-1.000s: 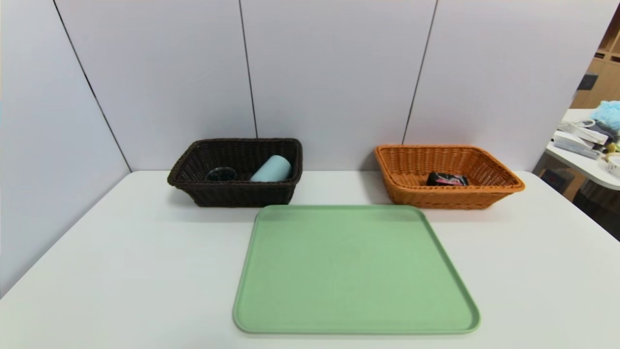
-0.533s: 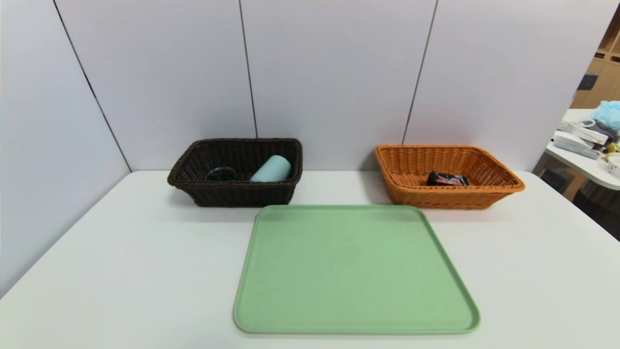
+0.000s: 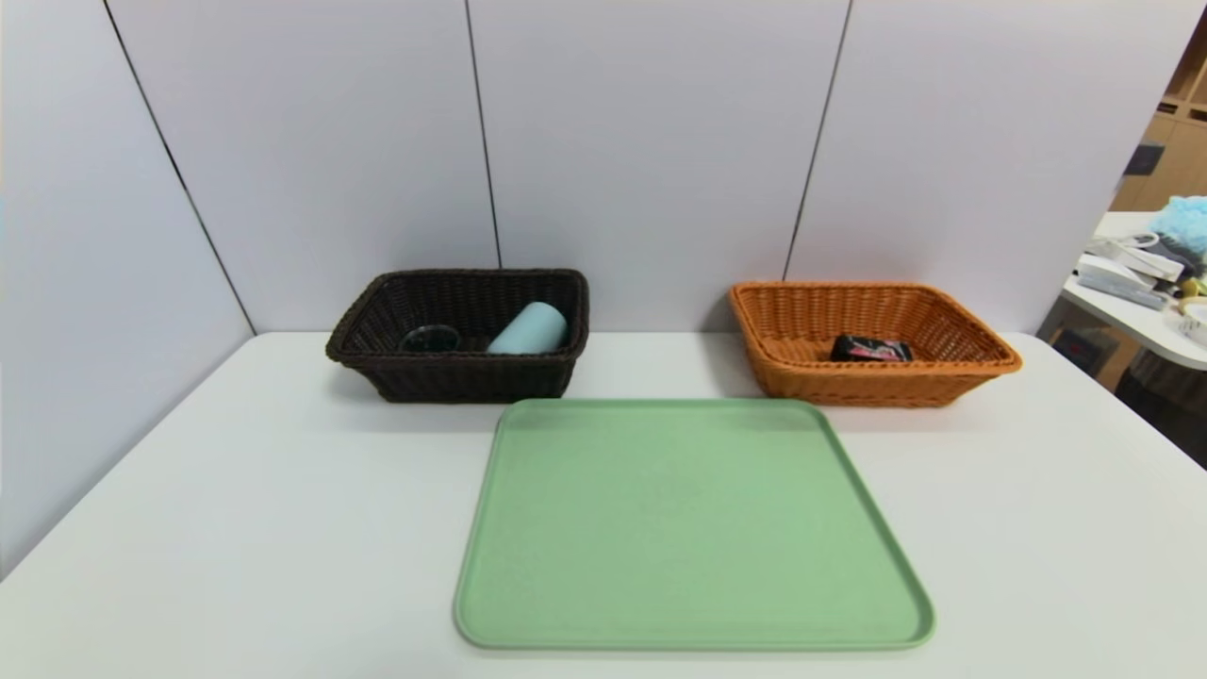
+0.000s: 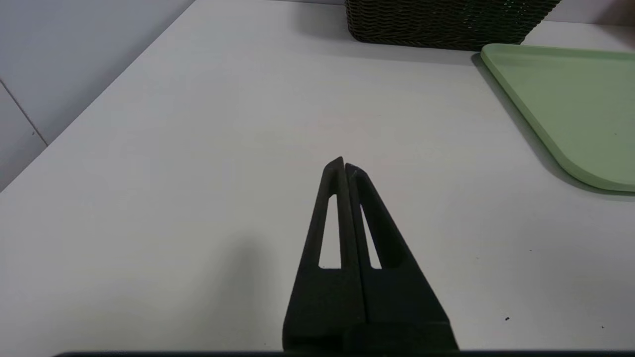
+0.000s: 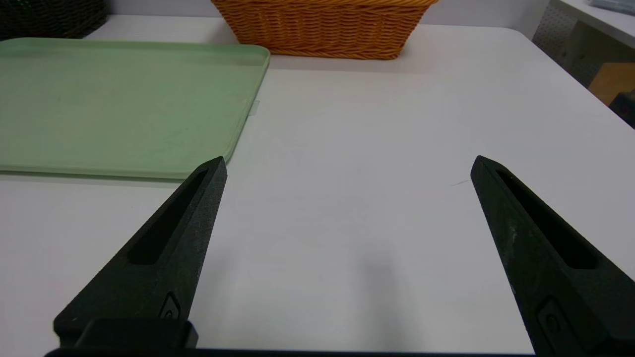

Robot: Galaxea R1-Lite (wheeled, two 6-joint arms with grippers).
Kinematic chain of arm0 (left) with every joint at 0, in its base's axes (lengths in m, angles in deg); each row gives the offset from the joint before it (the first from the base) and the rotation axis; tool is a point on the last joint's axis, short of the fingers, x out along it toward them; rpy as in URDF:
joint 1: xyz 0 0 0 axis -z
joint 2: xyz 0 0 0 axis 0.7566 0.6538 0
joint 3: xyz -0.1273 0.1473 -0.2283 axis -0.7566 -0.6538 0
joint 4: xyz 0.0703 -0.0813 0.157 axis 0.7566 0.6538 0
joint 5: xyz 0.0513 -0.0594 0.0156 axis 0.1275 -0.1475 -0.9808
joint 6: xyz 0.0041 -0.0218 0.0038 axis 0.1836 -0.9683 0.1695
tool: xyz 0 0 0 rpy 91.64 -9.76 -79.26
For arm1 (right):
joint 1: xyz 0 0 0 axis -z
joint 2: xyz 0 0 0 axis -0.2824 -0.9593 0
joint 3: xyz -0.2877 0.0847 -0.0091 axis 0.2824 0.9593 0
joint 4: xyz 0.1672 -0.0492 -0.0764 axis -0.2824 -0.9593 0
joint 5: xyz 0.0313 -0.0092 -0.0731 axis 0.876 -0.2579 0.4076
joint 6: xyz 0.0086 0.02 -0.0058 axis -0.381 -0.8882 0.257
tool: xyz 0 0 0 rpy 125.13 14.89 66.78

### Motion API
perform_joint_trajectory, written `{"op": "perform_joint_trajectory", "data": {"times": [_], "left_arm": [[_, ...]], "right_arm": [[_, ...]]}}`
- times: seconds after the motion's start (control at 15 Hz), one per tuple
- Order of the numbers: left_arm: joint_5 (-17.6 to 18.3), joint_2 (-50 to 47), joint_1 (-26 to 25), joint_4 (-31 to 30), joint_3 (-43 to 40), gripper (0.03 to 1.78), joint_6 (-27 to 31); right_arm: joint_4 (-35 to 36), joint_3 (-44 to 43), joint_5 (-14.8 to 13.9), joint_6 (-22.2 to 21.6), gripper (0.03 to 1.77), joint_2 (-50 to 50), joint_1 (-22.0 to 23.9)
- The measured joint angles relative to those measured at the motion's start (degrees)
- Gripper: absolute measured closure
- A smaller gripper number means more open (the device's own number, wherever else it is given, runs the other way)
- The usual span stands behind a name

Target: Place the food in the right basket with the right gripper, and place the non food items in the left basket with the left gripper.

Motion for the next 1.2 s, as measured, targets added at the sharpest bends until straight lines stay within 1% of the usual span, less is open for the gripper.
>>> {"op": "perform_joint_trajectory", "data": {"times": [0.8, 1.0, 1.2], "left_arm": [[-0.11, 0.0, 0.09, 0.0, 0.0, 1.77, -0.05], [0.07, 0.0, 0.09, 0.17, 0.0, 1.77, 1.52], [0.07, -0.02, 0.11, 0.0, 0.0, 1.77, 0.72]], "right_arm": [[0.13, 0.07, 0.04, 0.22, 0.1, 0.0, 0.0], [0.17, 0.09, 0.11, 0.35, 0.1, 0.0, 0.0], [0.16, 0.09, 0.06, 0.33, 0.1, 0.0, 0.0]]}}
